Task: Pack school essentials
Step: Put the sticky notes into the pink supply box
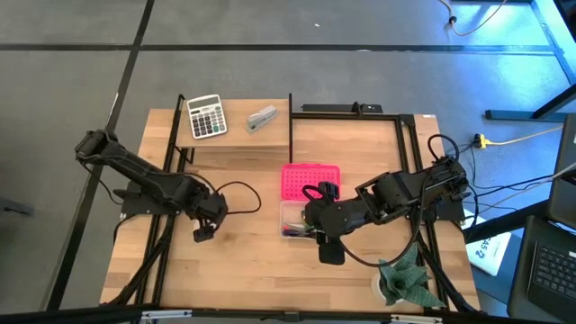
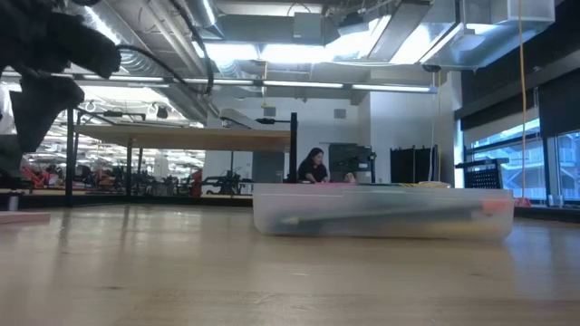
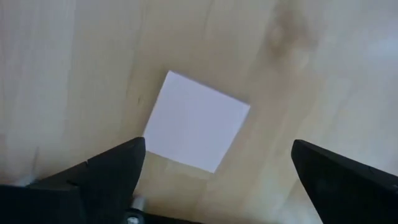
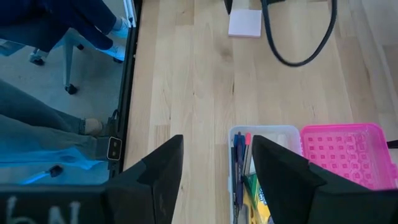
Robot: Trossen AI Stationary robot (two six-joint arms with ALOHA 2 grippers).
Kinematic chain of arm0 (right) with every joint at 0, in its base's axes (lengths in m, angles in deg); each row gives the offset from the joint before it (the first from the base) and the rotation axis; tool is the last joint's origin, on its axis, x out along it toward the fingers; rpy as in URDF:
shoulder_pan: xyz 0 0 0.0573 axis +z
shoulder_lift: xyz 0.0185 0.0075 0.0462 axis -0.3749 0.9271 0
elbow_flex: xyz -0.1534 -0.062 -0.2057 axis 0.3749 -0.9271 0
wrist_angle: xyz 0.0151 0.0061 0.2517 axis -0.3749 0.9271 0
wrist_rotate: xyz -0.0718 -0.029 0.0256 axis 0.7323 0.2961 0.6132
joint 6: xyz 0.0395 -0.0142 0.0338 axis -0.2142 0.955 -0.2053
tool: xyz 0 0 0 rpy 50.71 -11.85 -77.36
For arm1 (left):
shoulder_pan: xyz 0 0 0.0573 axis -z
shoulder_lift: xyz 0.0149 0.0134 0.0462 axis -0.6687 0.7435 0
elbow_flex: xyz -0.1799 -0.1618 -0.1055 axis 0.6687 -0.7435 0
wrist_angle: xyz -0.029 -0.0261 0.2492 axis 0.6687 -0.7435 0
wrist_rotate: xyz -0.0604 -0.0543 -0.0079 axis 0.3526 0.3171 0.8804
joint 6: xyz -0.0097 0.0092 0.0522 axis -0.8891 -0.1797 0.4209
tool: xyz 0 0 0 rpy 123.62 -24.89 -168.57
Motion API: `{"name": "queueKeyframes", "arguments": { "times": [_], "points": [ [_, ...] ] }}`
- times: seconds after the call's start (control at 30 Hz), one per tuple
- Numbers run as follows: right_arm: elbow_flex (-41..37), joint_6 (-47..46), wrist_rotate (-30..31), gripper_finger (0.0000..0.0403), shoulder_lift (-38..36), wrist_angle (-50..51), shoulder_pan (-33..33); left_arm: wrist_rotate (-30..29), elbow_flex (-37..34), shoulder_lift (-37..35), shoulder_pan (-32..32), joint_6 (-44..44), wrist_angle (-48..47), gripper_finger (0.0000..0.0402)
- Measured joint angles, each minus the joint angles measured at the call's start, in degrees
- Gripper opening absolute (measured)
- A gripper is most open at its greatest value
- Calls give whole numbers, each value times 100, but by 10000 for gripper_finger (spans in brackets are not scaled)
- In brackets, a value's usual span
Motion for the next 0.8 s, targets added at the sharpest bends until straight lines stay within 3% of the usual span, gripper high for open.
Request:
{"name": "queueKeyframes", "arguments": {
  "times": [0.53, 0.8],
  "points": [
    [0, 8, 0, 193, 0, -22, 0, 356, -2, 1710, -324, 1369, 176, 399],
    [0, 1, -1, 193, 0, -29, 2, 354, -2, 2018, -402, 1636, 351, 399]
  ]
}}
